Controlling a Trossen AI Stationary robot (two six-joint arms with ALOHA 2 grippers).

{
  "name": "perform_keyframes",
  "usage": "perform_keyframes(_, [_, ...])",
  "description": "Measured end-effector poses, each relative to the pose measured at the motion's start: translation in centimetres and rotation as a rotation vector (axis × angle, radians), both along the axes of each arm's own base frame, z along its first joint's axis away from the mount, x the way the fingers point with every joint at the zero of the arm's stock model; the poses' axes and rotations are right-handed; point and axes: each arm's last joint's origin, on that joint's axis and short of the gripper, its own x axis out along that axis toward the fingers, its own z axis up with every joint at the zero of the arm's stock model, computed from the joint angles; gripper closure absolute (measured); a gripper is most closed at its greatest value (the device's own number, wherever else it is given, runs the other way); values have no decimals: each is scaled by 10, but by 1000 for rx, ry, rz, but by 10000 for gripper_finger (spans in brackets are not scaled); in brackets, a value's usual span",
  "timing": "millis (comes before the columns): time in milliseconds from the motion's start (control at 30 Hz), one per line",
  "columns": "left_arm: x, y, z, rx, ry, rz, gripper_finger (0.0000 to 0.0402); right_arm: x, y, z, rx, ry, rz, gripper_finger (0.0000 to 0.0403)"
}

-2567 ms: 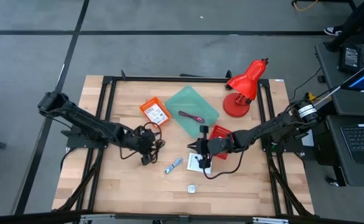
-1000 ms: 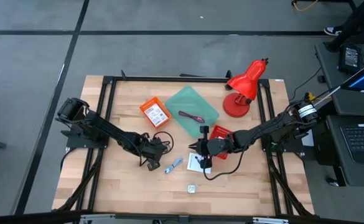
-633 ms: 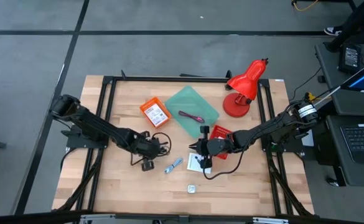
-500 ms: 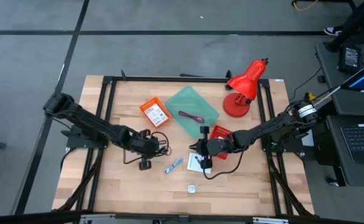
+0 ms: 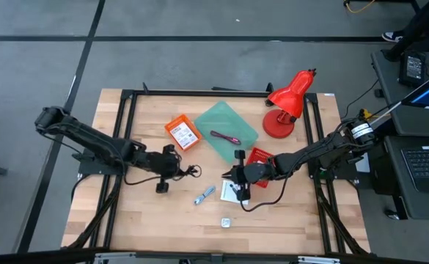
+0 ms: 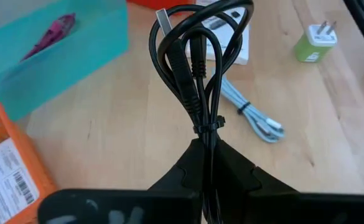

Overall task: Pick and place items into bin
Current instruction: Put the black charger cable into the blue bin

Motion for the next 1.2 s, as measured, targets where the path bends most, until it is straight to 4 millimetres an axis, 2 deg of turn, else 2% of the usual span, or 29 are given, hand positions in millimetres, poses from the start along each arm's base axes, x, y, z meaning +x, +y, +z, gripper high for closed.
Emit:
perform_keyframes(200, [-6, 15, -10, -16, -96, -55, 387, 2, 1, 3, 38, -37, -17, 402])
perform_keyframes(433, [-3, 31, -14, 18, -135, -68, 387, 6, 1, 10, 42, -117, -7, 402])
perform_keyframes(733, [3, 57, -7, 60, -234, -100, 387, 10, -13, 11, 40, -131, -49, 402])
perform_keyframes(967, [6, 79, 0, 104, -315, -22, 387, 10, -23, 12, -13, -162, -253, 402])
perform_keyframes(1200, [23, 100, -5, 91, -350, -66, 387, 10, -24, 12, -18, -171, -296, 402])
